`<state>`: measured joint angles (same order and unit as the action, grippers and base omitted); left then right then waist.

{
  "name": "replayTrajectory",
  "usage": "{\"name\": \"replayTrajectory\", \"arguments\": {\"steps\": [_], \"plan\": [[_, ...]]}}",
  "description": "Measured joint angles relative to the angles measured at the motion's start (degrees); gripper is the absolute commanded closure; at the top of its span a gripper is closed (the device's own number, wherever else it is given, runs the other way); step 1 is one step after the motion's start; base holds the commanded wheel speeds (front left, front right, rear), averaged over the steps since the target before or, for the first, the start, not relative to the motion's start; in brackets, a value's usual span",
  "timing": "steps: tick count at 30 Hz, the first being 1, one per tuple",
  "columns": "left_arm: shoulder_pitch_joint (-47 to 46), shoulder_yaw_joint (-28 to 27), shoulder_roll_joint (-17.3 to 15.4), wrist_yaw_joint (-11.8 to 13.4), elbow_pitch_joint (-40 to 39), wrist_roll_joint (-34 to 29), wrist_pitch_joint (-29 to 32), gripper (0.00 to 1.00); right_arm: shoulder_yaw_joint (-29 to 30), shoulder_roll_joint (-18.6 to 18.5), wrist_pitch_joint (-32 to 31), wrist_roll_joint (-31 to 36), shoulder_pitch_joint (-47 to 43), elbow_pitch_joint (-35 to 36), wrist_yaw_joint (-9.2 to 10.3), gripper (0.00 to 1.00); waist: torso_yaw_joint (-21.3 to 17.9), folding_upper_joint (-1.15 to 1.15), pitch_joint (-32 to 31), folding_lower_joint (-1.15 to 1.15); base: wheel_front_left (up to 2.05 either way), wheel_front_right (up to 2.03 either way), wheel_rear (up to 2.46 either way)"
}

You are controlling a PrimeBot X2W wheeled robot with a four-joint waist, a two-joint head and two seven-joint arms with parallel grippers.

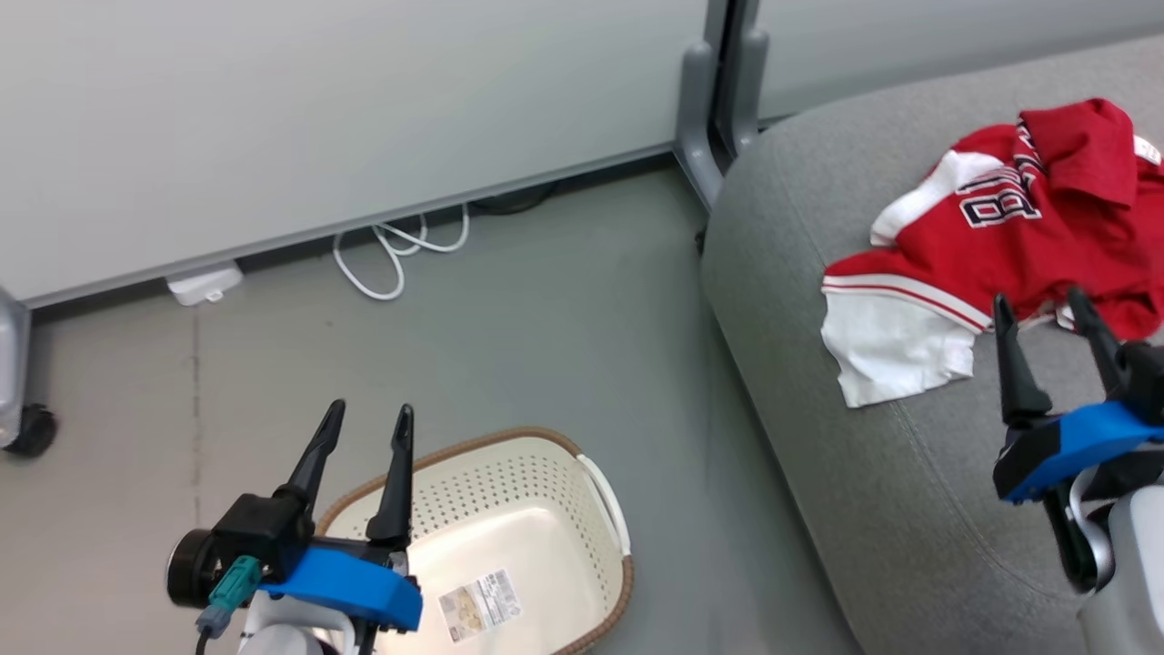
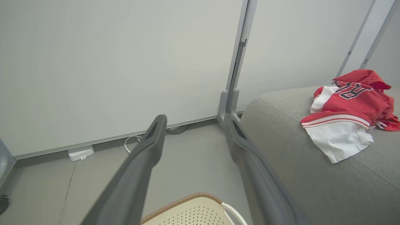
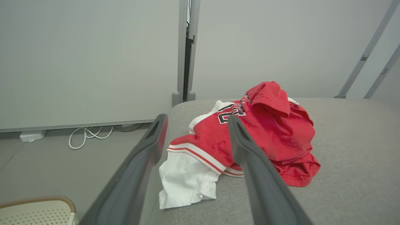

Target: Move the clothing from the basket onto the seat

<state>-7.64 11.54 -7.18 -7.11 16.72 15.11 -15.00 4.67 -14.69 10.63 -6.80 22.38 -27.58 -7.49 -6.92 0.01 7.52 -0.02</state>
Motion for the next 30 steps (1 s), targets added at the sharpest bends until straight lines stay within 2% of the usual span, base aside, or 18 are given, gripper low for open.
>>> {"name": "replayTrajectory", "arguments": {"steps": [13,22,30], "plan": [[5.18,-7.28,-0.15,-0.02,2.68,0.08,0.01,0.0,0.58,7.2,-3.08,3.72,-13.0,11.88,0.0,0.0,6.98,0.0,-7.25,0.01,0.0,0.0,0.0],[5.45,-8.8,0.47,-0.09,5.21,1.29,0.01,0.0,-0.93,9.81,-3.55,3.72,-17.03,14.16,0.0,0.0,9.89,0.0,-8.97,0.02,0.0,0.0,0.0],[5.4,-8.89,0.22,-0.1,8.11,1.99,0.01,0.0,-2.79,10.92,-3.49,3.67,-18.51,14.11,0.0,0.0,10.89,0.0,-9.45,0.02,0.0,0.0,0.0]]}}
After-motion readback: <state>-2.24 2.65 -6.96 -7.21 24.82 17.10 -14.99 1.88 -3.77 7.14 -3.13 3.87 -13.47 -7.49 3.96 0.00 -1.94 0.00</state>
